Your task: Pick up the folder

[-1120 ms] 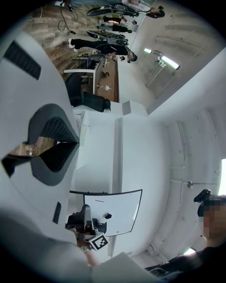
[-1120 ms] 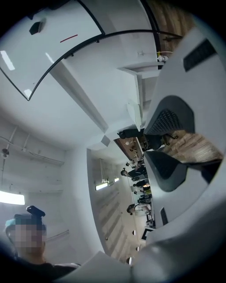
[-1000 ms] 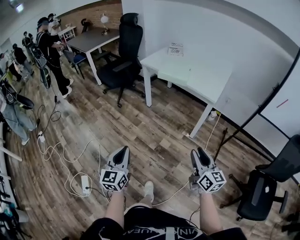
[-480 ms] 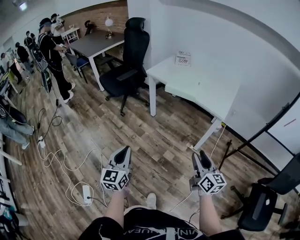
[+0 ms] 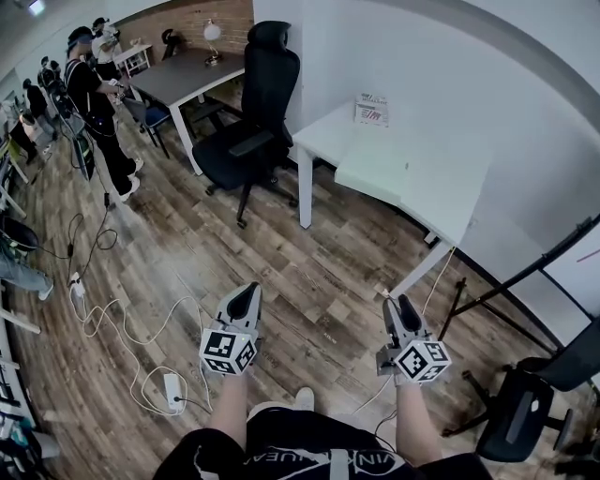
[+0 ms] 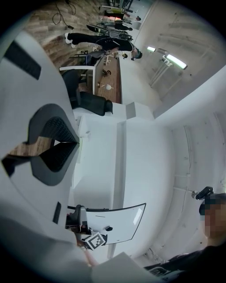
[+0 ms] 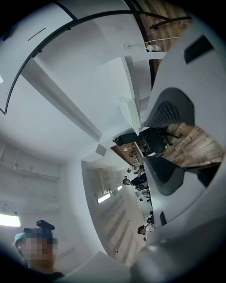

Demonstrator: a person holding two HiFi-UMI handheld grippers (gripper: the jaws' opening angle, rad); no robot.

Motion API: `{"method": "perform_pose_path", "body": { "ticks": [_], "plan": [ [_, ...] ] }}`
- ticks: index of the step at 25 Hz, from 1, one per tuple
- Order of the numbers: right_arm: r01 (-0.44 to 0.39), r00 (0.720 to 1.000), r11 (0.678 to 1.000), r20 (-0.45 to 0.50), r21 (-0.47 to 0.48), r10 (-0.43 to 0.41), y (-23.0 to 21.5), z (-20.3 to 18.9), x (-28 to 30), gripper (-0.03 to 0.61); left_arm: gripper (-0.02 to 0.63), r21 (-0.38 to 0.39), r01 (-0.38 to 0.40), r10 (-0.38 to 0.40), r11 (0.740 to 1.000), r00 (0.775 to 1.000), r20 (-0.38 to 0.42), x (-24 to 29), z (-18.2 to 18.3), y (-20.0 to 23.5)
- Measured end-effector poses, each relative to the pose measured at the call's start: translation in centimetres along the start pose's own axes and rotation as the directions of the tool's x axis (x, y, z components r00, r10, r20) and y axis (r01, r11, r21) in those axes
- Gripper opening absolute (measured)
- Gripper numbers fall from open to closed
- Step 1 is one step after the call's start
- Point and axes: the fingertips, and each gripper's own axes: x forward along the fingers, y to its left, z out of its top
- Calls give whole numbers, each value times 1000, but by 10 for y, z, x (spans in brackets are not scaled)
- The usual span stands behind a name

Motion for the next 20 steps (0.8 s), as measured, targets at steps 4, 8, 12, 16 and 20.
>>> {"method": "perform_pose_path", "body": {
  "ticks": [4,8,12,16,20],
  "plan": [
    [4,1000,1000,0,10,-4,-1,-1,17,201,14,3,16,-16,1000,1000,3,15,1,10],
    [16,1000,1000,-17,22,-15,-5,-9,25,201,14,-7,13,-13,1000,1000,-5,23,-3,19],
    [21,1000,999,-20,33,-21,-13,-7,36,201,14,-7,7,-8,1000,1000,-14,33,-6,26],
    [11,1000,999,-19,33,-10,-16,-5,52,201,14,-7,0,0,1000,1000,-18,44,-8,34],
    [9,1000,999,-30,38,-8,-23,-8,72,202,14,-13,-6,5,1000,1000,-26,59,-14,43]
  ]
}}
